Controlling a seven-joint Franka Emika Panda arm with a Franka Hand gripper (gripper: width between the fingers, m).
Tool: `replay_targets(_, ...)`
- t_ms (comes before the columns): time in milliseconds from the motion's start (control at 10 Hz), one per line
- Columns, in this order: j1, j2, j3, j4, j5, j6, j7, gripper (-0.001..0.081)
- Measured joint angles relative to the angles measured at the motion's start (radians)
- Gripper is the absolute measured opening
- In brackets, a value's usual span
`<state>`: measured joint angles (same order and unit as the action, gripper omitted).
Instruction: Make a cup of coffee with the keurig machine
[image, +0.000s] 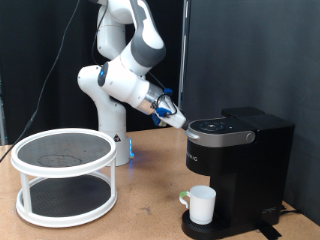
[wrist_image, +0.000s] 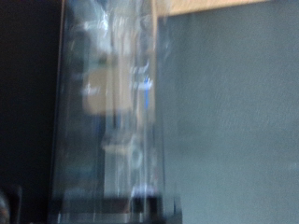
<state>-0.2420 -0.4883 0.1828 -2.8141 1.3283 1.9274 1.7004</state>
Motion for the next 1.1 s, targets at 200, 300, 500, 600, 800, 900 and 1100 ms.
replay_targets(200,0.000,-0.078,-0.005,0.009,0.024,-0.020,-0.001,0.0734)
replay_targets(300,0.000,-0.115,-0.008,0.015,0.027,-0.033,0.006,0.0734)
replay_targets(500,0.000,-0.185,-0.017,0.029,0.024,-0.064,0.057,0.0734)
replay_targets(600,0.000,-0.220,-0.025,0.035,0.020,-0.085,0.092,0.0734)
replay_targets(800,0.000,-0.284,-0.043,0.040,0.020,-0.113,0.180,0.0734)
replay_targets(900,0.000,-0.306,-0.051,0.036,0.020,-0.120,0.213,0.0734)
replay_targets(1100,0.000,-0.303,-0.049,0.040,0.034,-0.109,0.185,0.0734)
